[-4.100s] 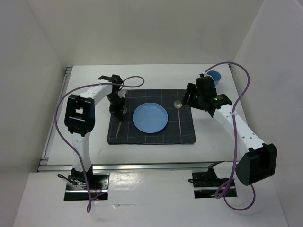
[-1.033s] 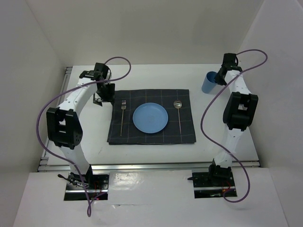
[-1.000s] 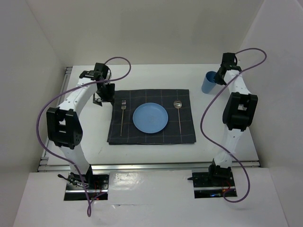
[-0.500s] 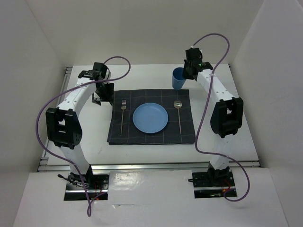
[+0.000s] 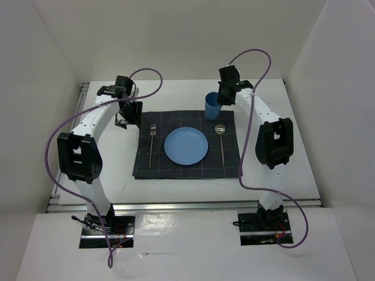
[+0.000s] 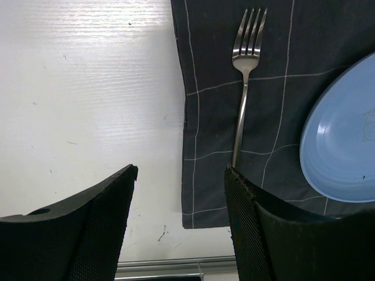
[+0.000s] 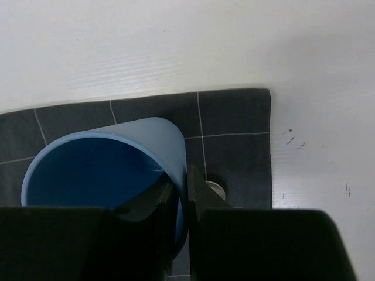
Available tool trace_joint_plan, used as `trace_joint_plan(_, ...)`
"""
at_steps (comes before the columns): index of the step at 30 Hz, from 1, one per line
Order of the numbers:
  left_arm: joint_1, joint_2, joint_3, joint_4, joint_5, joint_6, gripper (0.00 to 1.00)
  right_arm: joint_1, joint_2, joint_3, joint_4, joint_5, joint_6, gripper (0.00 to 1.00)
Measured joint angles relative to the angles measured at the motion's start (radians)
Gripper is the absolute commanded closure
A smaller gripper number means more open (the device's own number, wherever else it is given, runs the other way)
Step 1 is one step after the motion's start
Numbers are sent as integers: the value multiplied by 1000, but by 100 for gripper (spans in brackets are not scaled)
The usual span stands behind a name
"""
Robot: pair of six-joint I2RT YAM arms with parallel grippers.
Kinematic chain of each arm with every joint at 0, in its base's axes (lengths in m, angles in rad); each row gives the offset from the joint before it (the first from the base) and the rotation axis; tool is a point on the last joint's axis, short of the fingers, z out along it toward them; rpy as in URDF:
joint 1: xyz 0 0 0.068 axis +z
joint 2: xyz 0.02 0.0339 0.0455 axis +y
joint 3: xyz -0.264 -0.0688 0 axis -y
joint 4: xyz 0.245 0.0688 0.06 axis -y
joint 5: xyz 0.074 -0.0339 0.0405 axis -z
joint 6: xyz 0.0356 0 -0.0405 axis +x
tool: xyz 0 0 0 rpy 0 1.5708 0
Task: Set the dinner table for one person
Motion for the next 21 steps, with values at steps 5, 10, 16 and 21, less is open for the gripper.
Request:
trace_joint_plan(5, 0, 3, 0, -1, 0, 0, 31, 0, 25, 0, -16, 0, 5, 98)
trace_joint_plan(10, 0, 3, 0, -1, 0, 3, 31, 0, 36, -6, -26, -5, 6, 85)
trace_joint_plan(16, 0, 3, 0, -1, -2, 3, 31, 0, 40, -15, -28, -11, 14, 57)
trace_joint_plan(21, 0, 3, 0, -1, -8, 3, 31, 0, 40, -15, -27, -23, 14, 39)
